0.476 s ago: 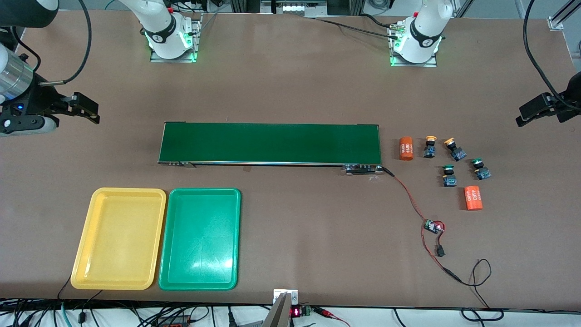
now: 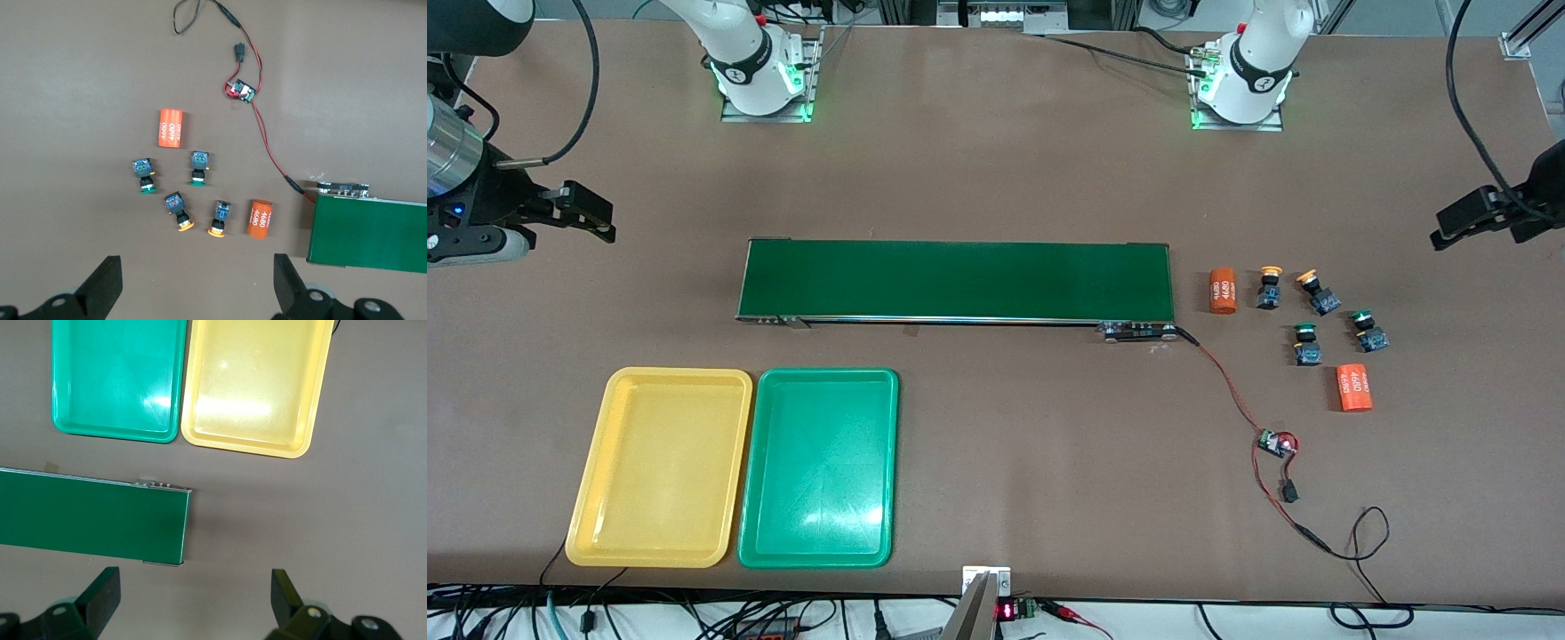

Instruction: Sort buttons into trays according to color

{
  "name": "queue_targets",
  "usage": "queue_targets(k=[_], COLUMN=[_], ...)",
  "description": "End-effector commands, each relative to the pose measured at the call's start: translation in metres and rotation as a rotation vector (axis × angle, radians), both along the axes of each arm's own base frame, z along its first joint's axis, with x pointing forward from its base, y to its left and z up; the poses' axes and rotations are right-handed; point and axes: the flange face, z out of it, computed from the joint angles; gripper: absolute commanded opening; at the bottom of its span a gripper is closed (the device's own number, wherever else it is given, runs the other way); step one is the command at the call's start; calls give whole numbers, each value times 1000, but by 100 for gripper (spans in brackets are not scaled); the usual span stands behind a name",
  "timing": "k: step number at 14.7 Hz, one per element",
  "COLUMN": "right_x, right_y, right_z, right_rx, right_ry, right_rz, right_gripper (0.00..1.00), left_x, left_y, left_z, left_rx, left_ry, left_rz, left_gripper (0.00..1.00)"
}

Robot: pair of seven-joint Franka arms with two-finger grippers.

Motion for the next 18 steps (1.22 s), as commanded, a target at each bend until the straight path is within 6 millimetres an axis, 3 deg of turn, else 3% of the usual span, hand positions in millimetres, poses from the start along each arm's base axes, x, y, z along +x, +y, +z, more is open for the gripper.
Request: queue_targets(k=[1,3,6,8,11,14,15,18], right_x=[-2,-2,-2,-3,-2,-2,-2,-2], right_y=[-1,-2,-3,-3,-3,0,0,-2], right_z=[5,5,4,4,3,3,3,3], right_rx=[-10,-10,-11,-11,-11,-11,-11,-9], right_ry=[-4,-4,-3,-1,-1,-1,-1,-1], right_rz=[22,23,20,20,23,28,28,26], right_gripper=[100,100,100,100,100,100,100,100], left_x=[25,48,88,105,113,109,102,79], left_y=[-9,-8,-12,-5,-11,-19,-50,-79], left_z=[-44,-88,-185,-231,-278,-309,-322,-346], left_rx=[-14,-16,16,32,23,10,-7,-23], left_ry=[63,89,108,91,107,160,190,252], left_rz=[-34,-33,-52,-54,-43,-62,-93,-111], left_gripper=[100,100,100,100,100,100,100,100])
